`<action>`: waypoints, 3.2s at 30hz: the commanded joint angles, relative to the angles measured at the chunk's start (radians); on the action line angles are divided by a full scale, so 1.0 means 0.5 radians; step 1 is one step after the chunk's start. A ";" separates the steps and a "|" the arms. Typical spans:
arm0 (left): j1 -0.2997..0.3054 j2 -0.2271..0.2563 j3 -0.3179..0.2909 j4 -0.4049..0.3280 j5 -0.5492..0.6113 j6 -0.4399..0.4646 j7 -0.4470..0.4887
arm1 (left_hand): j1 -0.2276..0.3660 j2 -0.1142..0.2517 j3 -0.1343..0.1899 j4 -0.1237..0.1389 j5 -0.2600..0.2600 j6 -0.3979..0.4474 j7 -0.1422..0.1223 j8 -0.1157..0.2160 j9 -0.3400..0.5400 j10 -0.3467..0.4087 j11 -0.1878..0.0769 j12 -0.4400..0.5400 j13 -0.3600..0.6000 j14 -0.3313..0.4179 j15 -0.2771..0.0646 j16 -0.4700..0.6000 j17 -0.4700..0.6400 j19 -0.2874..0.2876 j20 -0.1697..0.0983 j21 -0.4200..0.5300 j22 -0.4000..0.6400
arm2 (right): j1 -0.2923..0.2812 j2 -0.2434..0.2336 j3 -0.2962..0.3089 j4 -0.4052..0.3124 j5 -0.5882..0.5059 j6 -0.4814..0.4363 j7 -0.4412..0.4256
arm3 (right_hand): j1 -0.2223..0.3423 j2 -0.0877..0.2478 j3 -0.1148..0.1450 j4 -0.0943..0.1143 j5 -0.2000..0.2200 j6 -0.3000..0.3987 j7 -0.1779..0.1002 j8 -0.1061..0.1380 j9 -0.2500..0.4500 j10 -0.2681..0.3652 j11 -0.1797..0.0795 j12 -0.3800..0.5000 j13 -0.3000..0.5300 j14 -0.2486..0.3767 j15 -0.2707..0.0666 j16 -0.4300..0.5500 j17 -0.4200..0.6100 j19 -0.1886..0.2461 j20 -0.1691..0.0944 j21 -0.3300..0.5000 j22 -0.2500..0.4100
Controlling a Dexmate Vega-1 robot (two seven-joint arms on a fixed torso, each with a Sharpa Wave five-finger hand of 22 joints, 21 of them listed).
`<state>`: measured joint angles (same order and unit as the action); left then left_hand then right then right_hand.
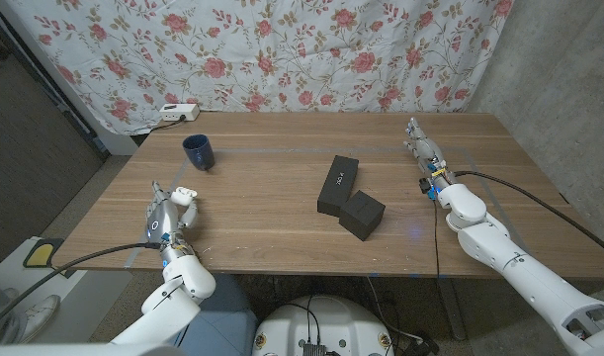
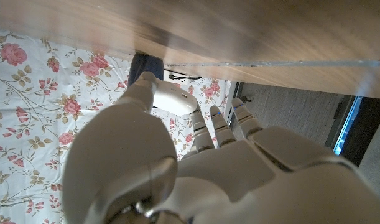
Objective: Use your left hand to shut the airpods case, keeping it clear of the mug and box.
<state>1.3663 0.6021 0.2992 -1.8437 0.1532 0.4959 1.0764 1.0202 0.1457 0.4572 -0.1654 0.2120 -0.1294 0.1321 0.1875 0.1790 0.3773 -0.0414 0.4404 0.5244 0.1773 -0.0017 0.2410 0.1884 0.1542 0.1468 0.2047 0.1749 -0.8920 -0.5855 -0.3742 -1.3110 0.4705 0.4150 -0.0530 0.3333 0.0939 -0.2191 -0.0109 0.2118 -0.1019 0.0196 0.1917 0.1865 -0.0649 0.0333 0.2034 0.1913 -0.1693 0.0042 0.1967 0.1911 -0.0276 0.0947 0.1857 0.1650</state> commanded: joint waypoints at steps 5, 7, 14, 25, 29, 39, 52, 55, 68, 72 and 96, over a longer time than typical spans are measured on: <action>-0.016 -0.042 0.020 0.004 0.103 -0.115 0.047 | 0.002 0.012 -0.015 0.004 -0.008 -0.028 0.011 0.001 0.010 0.226 -0.238 0.007 0.015 0.020 -0.031 0.003 0.012 0.016 -0.003 0.007 0.007 | -0.025 -0.012 0.014 -0.029 -0.005 0.015 -0.005 | 0.012 0.011 0.008 -0.003 0.005 -0.012 -0.010 0.004 0.003 -0.001 -0.007 -0.005 0.001 -0.105 -0.016 0.006 0.003 0.006 0.001 0.006 0.011; -0.024 -0.053 0.028 0.005 0.125 -0.124 0.065 | 0.004 0.009 -0.018 0.003 -0.009 -0.036 0.013 -0.001 0.010 0.222 -0.239 0.006 0.017 0.021 -0.033 0.002 0.011 0.018 -0.006 0.008 0.007 | -0.027 -0.017 0.013 -0.032 0.000 0.011 0.005 | 0.011 0.010 0.008 -0.003 0.004 -0.012 -0.010 0.005 0.003 -0.001 -0.005 -0.005 0.001 -0.104 -0.015 0.006 0.004 0.006 0.001 0.005 0.011; -0.072 -0.092 0.043 -0.011 0.136 -0.127 0.042 | 0.002 0.017 -0.025 0.011 -0.012 -0.046 0.044 0.002 0.010 0.216 -0.224 0.006 0.025 0.025 -0.039 -0.001 0.014 0.025 -0.009 0.008 0.008 | -0.035 -0.020 0.015 -0.036 -0.002 0.025 0.011 | 0.011 0.009 0.008 -0.003 0.004 -0.012 -0.011 0.004 0.003 -0.001 -0.006 -0.005 0.001 -0.106 -0.016 0.005 0.004 0.005 0.002 0.005 0.011; -0.151 -0.121 0.115 -0.051 0.214 -0.143 0.019 | -0.004 0.021 -0.038 0.019 -0.017 -0.038 0.045 0.010 0.010 0.214 -0.239 0.010 0.035 0.029 -0.051 -0.007 0.017 0.027 -0.012 0.006 0.008 | -0.061 -0.032 0.025 -0.064 0.000 0.031 0.008 | 0.013 0.011 0.011 -0.005 0.004 -0.013 -0.008 0.004 0.003 0.002 -0.003 -0.004 0.001 -0.107 -0.014 0.005 0.003 0.001 0.002 0.004 0.011; -0.162 -0.126 0.137 -0.073 0.236 -0.138 -0.003 | -0.004 0.019 -0.045 0.018 -0.019 -0.018 0.047 0.019 0.010 0.226 -0.248 0.016 0.040 0.037 -0.057 -0.008 0.018 0.031 -0.018 0.006 0.009 | -0.079 -0.047 0.043 -0.075 0.002 0.050 0.004 | 0.014 0.012 0.012 -0.006 0.004 -0.013 -0.008 0.004 0.003 0.007 0.000 -0.003 0.001 -0.107 -0.009 0.005 0.003 0.001 0.000 0.004 0.011; -0.201 -0.161 0.193 -0.082 0.271 -0.203 -0.026 | 0.007 0.016 -0.050 0.012 -0.020 -0.011 0.043 0.020 0.009 0.232 -0.258 0.022 0.048 0.041 -0.062 -0.015 0.017 0.033 -0.017 0.004 0.009 | -0.132 -0.087 0.076 -0.137 0.005 0.061 -0.004 | 0.018 0.016 0.016 -0.008 0.004 -0.014 -0.008 0.004 0.003 0.005 0.018 -0.004 0.001 -0.108 -0.008 0.004 0.003 0.001 -0.003 0.004 0.011; -0.280 -0.233 0.282 -0.009 0.302 -0.349 -0.028 | 0.006 0.018 -0.061 0.016 -0.022 -0.009 0.032 0.019 0.009 0.232 -0.260 0.025 0.055 0.041 -0.066 -0.021 0.020 0.034 -0.015 0.002 0.009 | -0.190 -0.127 0.118 -0.213 0.014 0.057 -0.020 | 0.022 0.016 0.019 -0.011 0.003 -0.016 -0.008 0.004 0.003 0.011 -0.007 -0.003 0.001 -0.112 -0.037 0.003 0.003 -0.002 -0.005 0.003 0.011; -0.309 -0.250 0.306 0.002 0.309 -0.366 -0.044 | 0.006 0.020 -0.063 0.016 -0.022 -0.007 0.029 0.020 0.009 0.232 -0.263 0.026 0.057 0.041 -0.065 -0.023 0.021 0.033 -0.010 0.002 0.009 | -0.203 -0.141 0.127 -0.240 0.010 0.047 -0.026 | 0.022 0.016 0.020 -0.011 0.003 -0.015 -0.009 0.004 0.003 0.011 -0.013 -0.003 0.001 -0.112 -0.043 0.003 0.003 -0.004 -0.004 0.003 0.011; -0.454 -0.310 0.407 0.047 0.357 -0.375 -0.119 | 0.008 0.023 -0.073 0.017 -0.021 -0.001 0.025 0.020 0.009 0.237 -0.274 0.029 0.065 0.052 -0.072 -0.024 0.023 0.033 -0.003 0.000 0.010 | -0.225 -0.181 0.146 -0.341 0.003 0.013 -0.019 | 0.024 0.019 0.023 -0.013 0.003 -0.014 -0.010 0.005 0.003 0.015 -0.018 -0.002 0.002 -0.112 -0.038 0.003 0.003 -0.016 -0.002 -0.001 0.011; -0.490 -0.313 0.440 0.080 0.380 -0.411 -0.128 | -0.003 0.022 -0.080 0.025 -0.023 0.004 0.024 0.021 0.009 0.236 -0.274 0.029 0.066 0.051 -0.072 -0.025 0.025 0.033 -0.004 0.000 0.010 | -0.213 -0.183 0.139 -0.345 -0.002 0.024 0.009 | 0.023 0.020 0.025 -0.014 0.002 -0.018 -0.014 0.004 0.003 0.047 0.000 0.009 0.003 -0.116 -0.015 0.003 0.003 -0.032 0.018 -0.005 0.011; -0.622 -0.319 0.620 0.161 0.518 -0.547 -0.239 | 0.005 0.017 -0.100 0.016 -0.021 0.008 0.024 0.018 0.009 0.242 -0.260 0.037 0.081 0.040 -0.088 -0.047 0.018 0.043 -0.095 -0.004 0.005 | -0.232 -0.197 0.144 -0.417 0.089 -0.039 0.080 | 0.018 0.017 0.028 -0.016 -0.002 -0.014 -0.018 0.009 0.004 0.216 -0.038 0.055 0.008 -0.080 -0.029 0.021 0.004 -0.027 0.052 0.006 0.011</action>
<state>1.0842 0.4530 0.5718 -1.7843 0.3897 0.2531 0.9733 1.0185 0.1493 0.4118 -0.1558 0.1991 -0.1305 0.1406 0.1927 0.1790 0.3700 -0.0486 0.4516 0.5603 0.1926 -0.0396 0.2209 0.1952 0.1726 0.1045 0.2046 0.1747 -0.9944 -0.6731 -0.3078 -1.4941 0.4976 0.4174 -0.0184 0.3398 0.1005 -0.2066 -0.0178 0.2118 -0.1077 0.0143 0.1917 0.1865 0.0371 0.0100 0.2266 0.1934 -0.1709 -0.0086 0.2044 0.1911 -0.0437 0.1110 0.1857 0.1650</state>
